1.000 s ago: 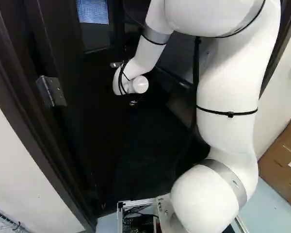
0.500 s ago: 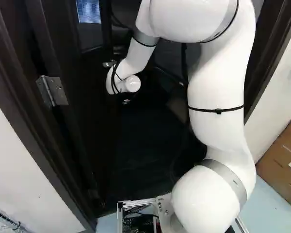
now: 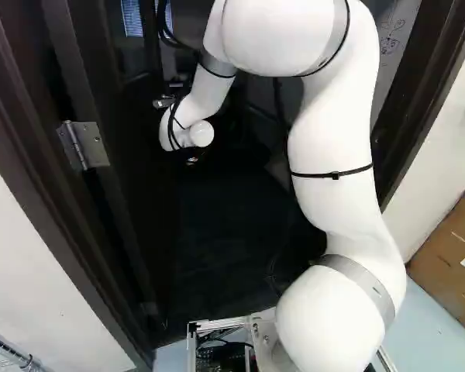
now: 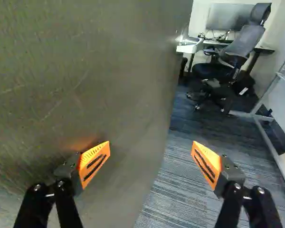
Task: Open the door and move inside
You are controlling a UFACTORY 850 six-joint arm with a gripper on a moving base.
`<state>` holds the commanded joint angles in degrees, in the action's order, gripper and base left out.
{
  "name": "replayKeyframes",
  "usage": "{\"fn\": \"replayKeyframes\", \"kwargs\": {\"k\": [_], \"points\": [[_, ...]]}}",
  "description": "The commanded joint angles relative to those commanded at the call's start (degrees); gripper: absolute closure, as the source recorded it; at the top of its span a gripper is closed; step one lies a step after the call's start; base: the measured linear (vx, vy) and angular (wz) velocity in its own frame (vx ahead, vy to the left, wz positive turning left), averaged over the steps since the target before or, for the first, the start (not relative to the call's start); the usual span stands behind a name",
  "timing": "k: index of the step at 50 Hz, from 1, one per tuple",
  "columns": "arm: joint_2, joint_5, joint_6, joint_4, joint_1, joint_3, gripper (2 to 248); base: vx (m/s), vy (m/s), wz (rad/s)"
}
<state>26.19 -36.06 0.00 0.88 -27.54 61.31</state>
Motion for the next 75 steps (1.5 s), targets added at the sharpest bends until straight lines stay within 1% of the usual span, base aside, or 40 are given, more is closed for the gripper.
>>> {"fn": "replayKeyframes", "kwargs": {"k": [38, 62, 75], "points": [[5.98, 0.0, 0.0, 2.98, -3.69, 7.7, 3, 0.0, 0.0, 0.0], [8.29, 0.0, 0.0, 4.87, -5.47, 10.75, 3, 0.0, 0.0, 0.0], [8.64, 0.0, 0.0, 5.04, -5.73, 11.22, 3, 0.0, 0.0, 0.0]]}}
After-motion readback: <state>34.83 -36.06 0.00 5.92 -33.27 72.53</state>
